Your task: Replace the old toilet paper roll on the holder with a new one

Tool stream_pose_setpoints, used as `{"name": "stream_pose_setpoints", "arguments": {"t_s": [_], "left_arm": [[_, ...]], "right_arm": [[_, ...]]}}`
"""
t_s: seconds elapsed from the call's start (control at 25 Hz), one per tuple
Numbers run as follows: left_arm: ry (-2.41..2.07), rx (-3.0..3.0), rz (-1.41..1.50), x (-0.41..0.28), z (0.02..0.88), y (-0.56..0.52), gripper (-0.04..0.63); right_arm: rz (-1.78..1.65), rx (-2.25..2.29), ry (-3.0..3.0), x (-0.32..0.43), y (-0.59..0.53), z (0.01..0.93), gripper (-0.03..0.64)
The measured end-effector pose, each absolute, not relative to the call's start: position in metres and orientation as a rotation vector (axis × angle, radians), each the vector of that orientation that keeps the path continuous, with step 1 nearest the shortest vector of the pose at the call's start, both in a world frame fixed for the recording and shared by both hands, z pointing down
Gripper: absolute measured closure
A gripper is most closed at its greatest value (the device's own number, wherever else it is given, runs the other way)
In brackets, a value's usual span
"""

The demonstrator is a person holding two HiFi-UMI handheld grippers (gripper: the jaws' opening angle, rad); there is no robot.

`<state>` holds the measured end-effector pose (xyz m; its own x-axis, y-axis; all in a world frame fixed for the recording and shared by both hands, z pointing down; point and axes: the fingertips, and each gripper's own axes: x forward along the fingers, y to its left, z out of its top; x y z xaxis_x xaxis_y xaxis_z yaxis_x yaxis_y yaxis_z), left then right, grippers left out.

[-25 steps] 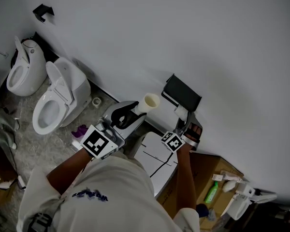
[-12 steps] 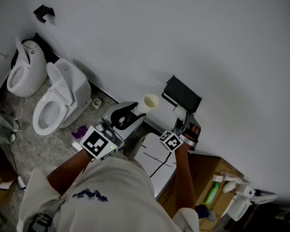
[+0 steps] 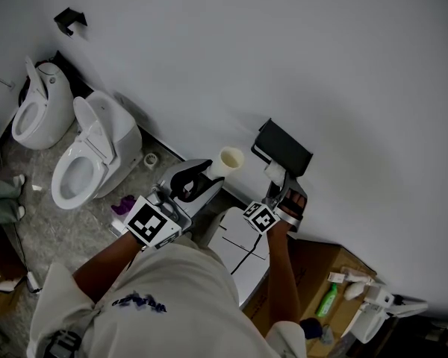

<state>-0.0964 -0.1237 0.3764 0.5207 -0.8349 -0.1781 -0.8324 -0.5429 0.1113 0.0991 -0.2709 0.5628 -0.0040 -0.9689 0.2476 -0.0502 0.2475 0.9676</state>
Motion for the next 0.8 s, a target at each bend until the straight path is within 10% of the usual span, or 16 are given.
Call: {"name": "stream_pose_setpoints", "arguments": {"t_s": [0.8], "left_arm": [[-1.525,2.707,-0.337,-0.107,0.378,-0.122,0.439]], "right_arm": [[-1.016,1.048,-1.377,0.073,-0.275,0.564,0.319]]}}
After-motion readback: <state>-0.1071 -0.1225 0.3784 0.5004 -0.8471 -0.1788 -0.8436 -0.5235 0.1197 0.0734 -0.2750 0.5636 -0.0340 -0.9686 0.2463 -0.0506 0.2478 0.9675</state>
